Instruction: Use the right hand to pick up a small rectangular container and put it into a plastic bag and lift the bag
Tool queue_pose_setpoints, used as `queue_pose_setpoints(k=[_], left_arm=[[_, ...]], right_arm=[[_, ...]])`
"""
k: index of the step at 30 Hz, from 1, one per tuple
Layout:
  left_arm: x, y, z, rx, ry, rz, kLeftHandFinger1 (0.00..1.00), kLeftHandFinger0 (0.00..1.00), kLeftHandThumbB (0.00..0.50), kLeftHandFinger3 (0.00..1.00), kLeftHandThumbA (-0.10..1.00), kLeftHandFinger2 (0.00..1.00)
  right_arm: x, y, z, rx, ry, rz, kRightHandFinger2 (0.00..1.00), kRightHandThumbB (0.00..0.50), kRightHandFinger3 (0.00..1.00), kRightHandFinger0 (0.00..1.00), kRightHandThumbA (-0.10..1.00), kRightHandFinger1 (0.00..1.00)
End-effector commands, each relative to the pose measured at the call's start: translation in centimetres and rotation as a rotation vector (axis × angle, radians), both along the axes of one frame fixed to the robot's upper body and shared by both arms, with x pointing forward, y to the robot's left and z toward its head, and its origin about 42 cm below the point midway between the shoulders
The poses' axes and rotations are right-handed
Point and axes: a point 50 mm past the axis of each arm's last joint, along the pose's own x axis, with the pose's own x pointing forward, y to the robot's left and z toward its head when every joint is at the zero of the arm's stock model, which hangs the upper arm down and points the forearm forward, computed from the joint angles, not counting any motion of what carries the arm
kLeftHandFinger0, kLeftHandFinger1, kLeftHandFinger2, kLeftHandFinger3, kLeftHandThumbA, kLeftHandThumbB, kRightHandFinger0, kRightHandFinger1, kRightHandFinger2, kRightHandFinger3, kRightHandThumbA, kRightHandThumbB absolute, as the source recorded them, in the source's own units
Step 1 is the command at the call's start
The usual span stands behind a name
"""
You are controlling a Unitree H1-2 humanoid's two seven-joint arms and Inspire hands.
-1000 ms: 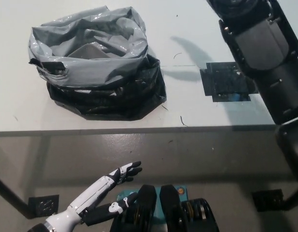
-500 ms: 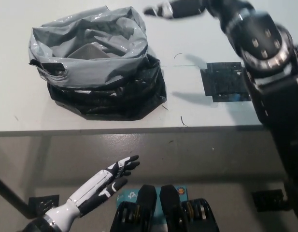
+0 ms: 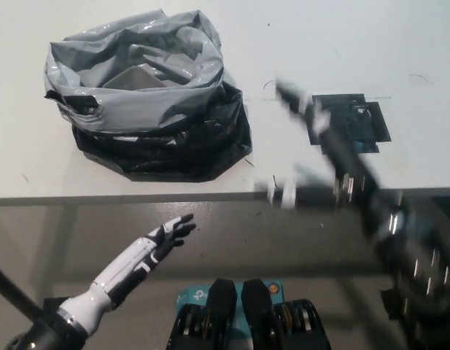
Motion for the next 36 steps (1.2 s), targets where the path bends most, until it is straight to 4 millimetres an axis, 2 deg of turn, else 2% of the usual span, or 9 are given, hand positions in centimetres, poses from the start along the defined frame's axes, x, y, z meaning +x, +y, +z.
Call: queue_pose_setpoints(k=[1, 4, 5, 6, 7, 12, 20, 30, 36], left_arm=[[2.7, 1.4, 3.8, -0.174, -0.2, 0.175, 1.0, 1.0, 0.245, 1.0, 1.0, 1.0], [2.0, 1.3, 2.9, -0.174, -0.182, 0.17, 1.0, 1.0, 0.235, 1.0, 1.0, 1.0], [1.5, 1.3, 2.5, -0.174, -0.171, 0.172, 1.0, 1.0, 0.233, 1.0, 0.99, 1.0], [0.8, 1.4, 1.8, -0.169, -0.159, 0.181, 1.0, 1.0, 0.228, 1.0, 0.99, 1.0], [0.4, 1.5, 1.4, -0.165, -0.155, 0.187, 1.0, 1.0, 0.227, 1.0, 0.99, 1.0], [-2.2, 1.2, -0.8, -0.182, -0.089, 0.21, 1.0, 1.0, 0.231, 1.0, 1.0, 1.0], [-5.6, 1.0, -3.2, -0.193, -0.039, 0.276, 1.0, 1.0, 0.267, 1.0, 0.98, 1.0], [-6.5, 1.5, -4.4, -0.196, -0.1, 0.345, 1.0, 1.0, 0.247, 1.0, 0.98, 1.0], [-6.6, 1.5, -4.6, -0.2, -0.102, 0.354, 1.0, 1.0, 0.274, 1.0, 0.98, 1.0]], right_arm=[[-9.1, 1.2, -0.4, 0.154, -0.528, -0.121, 1.0, 0.219, 1.0, 1.0, 1.0, 1.0], [-6.3, 0.0, -4.2, 0.131, -0.424, -0.195, 1.0, 0.188, 1.0, 1.0, 1.0, 1.0], [-5.8, -0.7, -5.6, 0.128, -0.373, -0.216, 1.0, 0.057, 1.0, 1.0, 1.0, 1.0], [-5.3, -1.6, -7.3, 0.148, -0.267, -0.24, 1.0, 0.132, 1.0, 1.0, 1.0, 1.0], [-5.4, -2.0, -7.9, 0.165, -0.216, -0.246, 1.0, 0.135, 1.0, 1.0, 1.0, 1.0], [-6.4, -3.7, -11.1, 0.294, 0.097, -0.232, 1.0, 0.051, 1.0, 1.0, 1.0, 1.0], [-9.5, -4.4, -14.2, 0.277, 0.174, -0.244, 1.0, 0.068, 1.0, 1.0, 0.97, 1.0], [-10.3, -3.8, -15.6, 0.256, 0.18, -0.255, 1.0, 0.052, 1.0, 1.0, 0.95, 1.0], [-10.5, -3.6, -15.8, 0.236, 0.176, -0.262, 1.0, 0.108, 1.0, 1.0, 0.99, 1.0]])
